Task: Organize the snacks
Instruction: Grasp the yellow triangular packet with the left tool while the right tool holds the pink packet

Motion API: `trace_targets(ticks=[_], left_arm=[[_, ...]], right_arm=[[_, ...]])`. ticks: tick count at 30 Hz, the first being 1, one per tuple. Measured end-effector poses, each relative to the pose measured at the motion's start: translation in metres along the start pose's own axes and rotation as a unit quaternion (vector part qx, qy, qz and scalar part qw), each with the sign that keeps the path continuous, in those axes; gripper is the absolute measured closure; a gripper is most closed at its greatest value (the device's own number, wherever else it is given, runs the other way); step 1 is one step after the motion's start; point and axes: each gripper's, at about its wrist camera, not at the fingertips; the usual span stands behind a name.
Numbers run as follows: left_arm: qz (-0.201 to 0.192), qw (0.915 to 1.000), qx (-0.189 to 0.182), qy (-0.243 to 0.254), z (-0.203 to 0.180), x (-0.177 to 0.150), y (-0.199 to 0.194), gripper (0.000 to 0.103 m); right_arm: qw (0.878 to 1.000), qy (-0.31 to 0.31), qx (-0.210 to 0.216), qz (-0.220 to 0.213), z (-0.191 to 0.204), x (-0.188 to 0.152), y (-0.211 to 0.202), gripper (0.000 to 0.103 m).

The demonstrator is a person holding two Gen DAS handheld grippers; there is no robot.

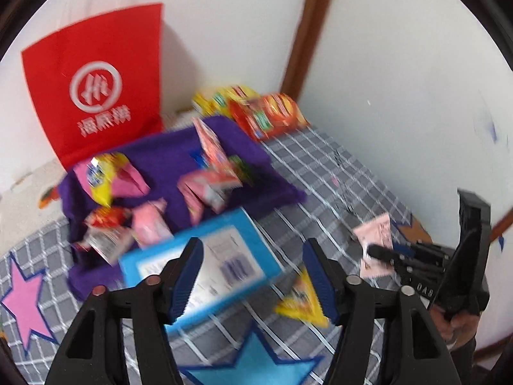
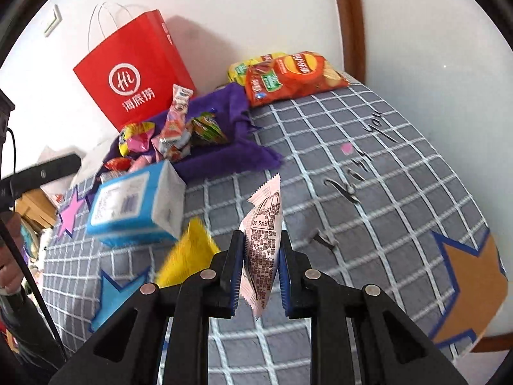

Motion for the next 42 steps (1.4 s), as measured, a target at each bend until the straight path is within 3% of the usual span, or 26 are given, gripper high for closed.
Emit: trace_targets(ticks=[8,16,23,28,33,35,42], left_arm=[[0.042,0.999,-0.015,0.005,-0.038,-0.046,0.014,0.034],[0.046,0.9986,0.0,0.026,-0.071,-0.063,0.036,0.034],[0.052,0.9979,0.033,0.022,-0.072,-0.069,0.067,0.034],[0.06,0.9978,0.026,-0.007,-0.068,-0.074,0.086,0.035],[0.066,0.9974,0.018,-0.024,-0.069,-0.078,0.098,0.045],[0.067,0.9972,0.016,-0.027,-0.068,-0.079,0.103,0.057],[0.06,0.998,0.005,-0.022,-0.068,-0.077,0.1,0.06]], right_arm=[[1.0,0.006,0.014,0.003,-0.013,-0.027,-0.018,0.083],[0.999,0.019,0.025,0.005,-0.028,-0.046,-0.034,0.083],[0.999,0.023,0.027,0.011,-0.041,-0.059,-0.04,0.083],[1.0,0.018,0.024,0.008,-0.044,-0.064,-0.038,0.083],[0.999,0.021,0.031,0.014,-0.046,-0.063,-0.029,0.083],[0.999,0.021,0.032,0.019,-0.046,-0.065,-0.026,0.083],[0.999,0.012,0.029,0.03,-0.042,-0.067,-0.022,0.083]])
Point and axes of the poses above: each gripper's, at about its wrist camera, not at the fingertips, and y roughly the way its jaws point, z to its left, x to its top, and after that the axes turned 13 degrees about -z, right-handed
